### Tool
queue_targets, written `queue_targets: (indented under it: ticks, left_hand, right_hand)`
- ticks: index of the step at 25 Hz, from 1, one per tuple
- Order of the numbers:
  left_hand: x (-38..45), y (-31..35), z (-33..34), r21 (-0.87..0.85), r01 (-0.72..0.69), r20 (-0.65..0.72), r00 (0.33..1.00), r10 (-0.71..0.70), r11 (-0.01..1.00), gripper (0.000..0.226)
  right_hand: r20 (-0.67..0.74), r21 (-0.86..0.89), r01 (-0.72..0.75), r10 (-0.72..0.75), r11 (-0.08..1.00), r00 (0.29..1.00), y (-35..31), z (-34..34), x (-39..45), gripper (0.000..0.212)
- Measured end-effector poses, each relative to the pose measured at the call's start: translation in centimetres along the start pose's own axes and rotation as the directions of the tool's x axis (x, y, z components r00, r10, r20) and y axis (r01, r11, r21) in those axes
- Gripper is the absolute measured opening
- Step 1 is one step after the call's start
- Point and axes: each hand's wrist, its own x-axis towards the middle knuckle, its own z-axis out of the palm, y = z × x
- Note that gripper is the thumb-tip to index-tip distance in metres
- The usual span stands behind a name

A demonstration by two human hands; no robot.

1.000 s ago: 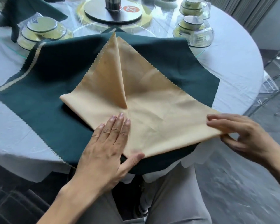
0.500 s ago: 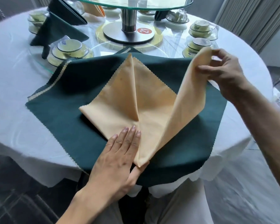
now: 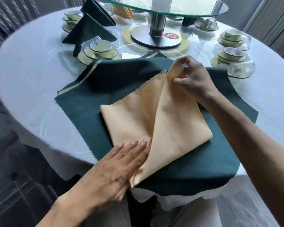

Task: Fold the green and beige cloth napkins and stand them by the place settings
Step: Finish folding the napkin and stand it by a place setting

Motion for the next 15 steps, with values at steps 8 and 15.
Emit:
queue_targets:
  ticks: [8, 15]
  left_hand:
    - [-1.6, -0.3, 0.9, 0.139, -0.17, -0.046, 0.983, 0.178, 0.975, 0.049]
    - [-2.0, -0.5, 1.8, 0.169, -0.161, -0.06, 0.983, 0.173, 0.972, 0.05]
  right_hand:
    - [0.046, 0.04, -0.086, 0.084, 0.996, 0.995, 0.8, 0.9, -2.3, 0.044]
    - [-0.025, 0.049, -0.028, 0.029, 0.998, 0.999, 0.1, 2.1, -1.7, 0.045]
